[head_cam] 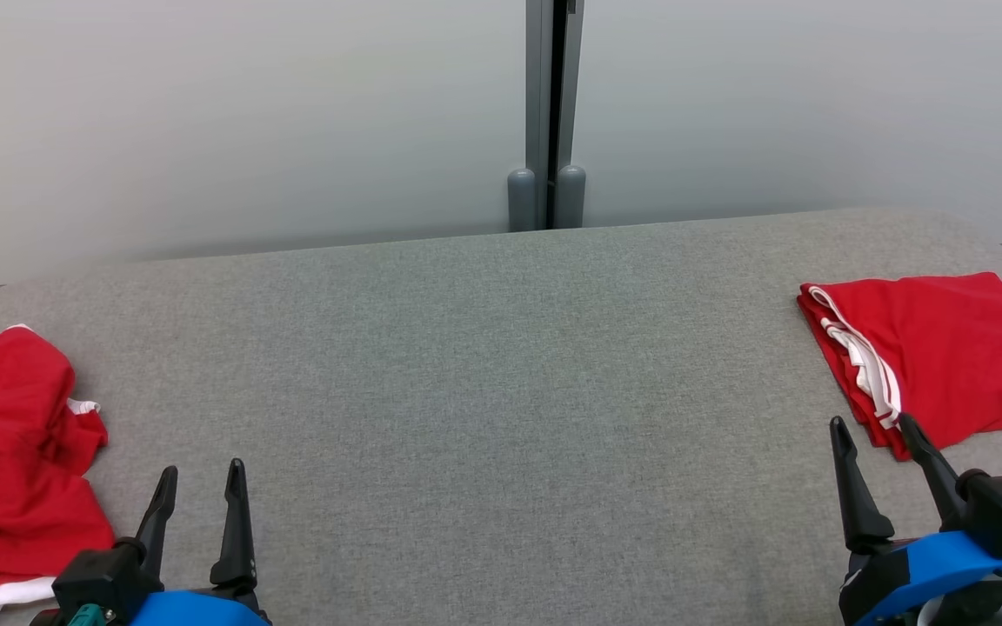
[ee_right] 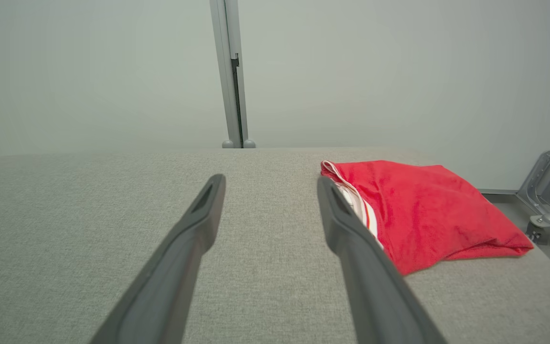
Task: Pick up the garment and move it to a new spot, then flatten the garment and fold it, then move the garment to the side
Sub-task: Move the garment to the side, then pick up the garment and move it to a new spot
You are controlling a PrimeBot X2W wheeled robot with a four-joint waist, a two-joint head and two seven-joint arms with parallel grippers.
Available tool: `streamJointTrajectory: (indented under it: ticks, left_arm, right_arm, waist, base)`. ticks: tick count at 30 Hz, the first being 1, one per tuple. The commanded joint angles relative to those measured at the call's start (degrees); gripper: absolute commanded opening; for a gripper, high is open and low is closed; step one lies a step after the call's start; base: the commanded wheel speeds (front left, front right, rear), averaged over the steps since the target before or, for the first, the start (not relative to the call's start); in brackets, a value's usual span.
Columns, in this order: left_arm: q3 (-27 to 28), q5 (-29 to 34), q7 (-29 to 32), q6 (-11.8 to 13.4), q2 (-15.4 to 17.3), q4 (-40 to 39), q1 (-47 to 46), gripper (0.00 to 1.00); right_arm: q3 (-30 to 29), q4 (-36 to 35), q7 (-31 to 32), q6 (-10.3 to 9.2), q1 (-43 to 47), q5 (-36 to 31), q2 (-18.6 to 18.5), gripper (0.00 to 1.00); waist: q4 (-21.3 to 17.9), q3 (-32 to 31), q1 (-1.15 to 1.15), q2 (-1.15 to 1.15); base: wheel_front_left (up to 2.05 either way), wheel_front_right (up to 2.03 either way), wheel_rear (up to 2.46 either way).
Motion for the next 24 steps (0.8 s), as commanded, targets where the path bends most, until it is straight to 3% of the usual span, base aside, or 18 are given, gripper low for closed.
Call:
streamJointTrajectory:
  ticks: [1,15,24]
  left_arm:
    - [0.24,0.2,-0.27,0.1,0.06,-0.03,0.38,1.0]
    - [-0.42,0.26,0.33,0.41,0.63,-0.71,0.17,1.0]
    - [-0.32,-0.09,0.59,1.13,0.73,-1.95,-0.2,1.0]
  right_arm:
    - [0.05,0.02,-0.26,0.01,0.89,-0.43,0.28,1.0]
    - [-0.43,1.23,-0.86,0.01,1.53,-1.42,0.74,1.0]
    - [-0.38,1.21,-1.01,0.01,1.68,-1.1,0.79,1.0]
  waist:
    - [-0.13,0.06,0.01,0.0]
    - [0.81,0.57,0.01,0.0]
    - [4.99,0.88,0.01,0.0]
  base:
    - [0.0,0.0,0.0]
    - [0.0,0.0,0.0]
    - [0.0,0.0,0.0]
